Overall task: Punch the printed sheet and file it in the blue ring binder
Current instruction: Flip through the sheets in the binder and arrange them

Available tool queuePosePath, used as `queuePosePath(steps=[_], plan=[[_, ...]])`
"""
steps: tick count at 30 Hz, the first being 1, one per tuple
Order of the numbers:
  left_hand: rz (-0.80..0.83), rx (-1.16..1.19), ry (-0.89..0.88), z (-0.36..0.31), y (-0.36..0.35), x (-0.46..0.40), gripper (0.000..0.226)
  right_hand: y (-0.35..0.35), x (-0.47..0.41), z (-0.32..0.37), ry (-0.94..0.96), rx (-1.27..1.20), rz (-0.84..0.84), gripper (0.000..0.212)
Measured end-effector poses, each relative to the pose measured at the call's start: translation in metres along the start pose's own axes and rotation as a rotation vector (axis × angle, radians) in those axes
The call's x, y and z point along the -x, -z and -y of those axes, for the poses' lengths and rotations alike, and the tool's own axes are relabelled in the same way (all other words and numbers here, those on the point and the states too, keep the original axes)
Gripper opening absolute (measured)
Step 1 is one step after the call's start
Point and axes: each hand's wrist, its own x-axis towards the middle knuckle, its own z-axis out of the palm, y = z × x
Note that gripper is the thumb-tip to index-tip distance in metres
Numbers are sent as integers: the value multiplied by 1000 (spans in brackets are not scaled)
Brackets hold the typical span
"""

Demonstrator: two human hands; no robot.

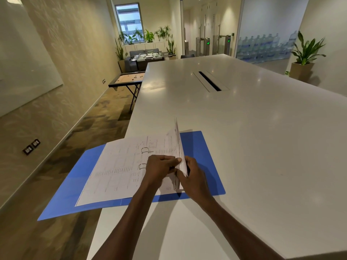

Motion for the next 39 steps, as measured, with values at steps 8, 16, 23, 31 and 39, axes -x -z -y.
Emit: queuePosePath(steps=[8, 16, 23, 31, 39], plan=[[-55, 80, -18, 7, 4, -6, 22, -1, 1, 3, -23, -1, -12, 50], [-185, 84, -34, -8, 19, -6, 21, 6, 2, 6, -64, -81, -28, 54], [-280, 41, -86, -29, 69, 1, 20, 9, 2, 8, -112, -191, -40, 44], [-356, -36, -22, -38, 144, -5, 21, 8, 2, 6, -96, -183, -33, 42], [-456, -178, 32, -27, 203, -5, 28, 10, 4, 9, -84, -206, -30, 38]])
